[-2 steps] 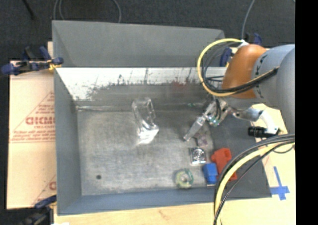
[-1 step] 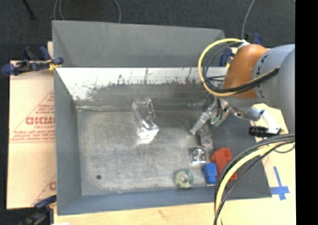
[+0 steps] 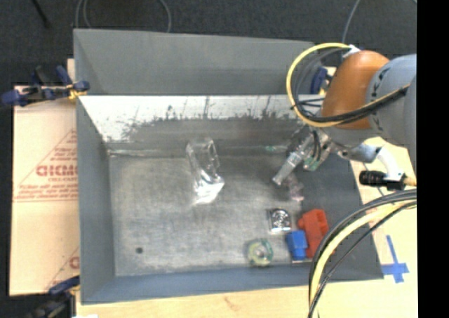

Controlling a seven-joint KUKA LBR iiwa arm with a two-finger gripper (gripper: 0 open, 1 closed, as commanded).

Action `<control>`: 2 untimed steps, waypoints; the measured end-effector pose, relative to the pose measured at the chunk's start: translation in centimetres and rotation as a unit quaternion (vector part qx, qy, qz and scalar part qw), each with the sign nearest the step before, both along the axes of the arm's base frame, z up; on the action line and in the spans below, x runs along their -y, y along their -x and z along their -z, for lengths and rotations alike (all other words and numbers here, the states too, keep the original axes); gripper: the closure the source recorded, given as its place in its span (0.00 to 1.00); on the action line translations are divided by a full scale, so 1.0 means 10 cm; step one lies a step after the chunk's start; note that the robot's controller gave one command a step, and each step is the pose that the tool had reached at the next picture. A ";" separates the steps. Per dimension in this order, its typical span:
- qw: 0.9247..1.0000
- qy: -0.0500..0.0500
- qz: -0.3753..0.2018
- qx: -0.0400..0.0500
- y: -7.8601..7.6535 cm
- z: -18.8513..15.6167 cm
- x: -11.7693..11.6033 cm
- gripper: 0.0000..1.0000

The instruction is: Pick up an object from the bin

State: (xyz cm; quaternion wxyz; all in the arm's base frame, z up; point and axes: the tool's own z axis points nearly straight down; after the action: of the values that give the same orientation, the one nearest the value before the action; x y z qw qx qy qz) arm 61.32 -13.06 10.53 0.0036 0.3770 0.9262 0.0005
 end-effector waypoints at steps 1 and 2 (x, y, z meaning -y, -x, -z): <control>1.000 0.000 -0.003 0.000 -0.02 -0.21 0.00 1.00; 1.000 0.001 -0.004 0.000 -0.03 -0.24 0.02 1.00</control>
Offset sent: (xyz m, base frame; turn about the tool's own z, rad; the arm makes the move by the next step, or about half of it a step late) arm 0.0000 0.0000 0.0193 0.0000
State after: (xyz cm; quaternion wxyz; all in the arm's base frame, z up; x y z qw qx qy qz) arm 61.60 -13.22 12.94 0.0043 0.3729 0.9279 -0.0003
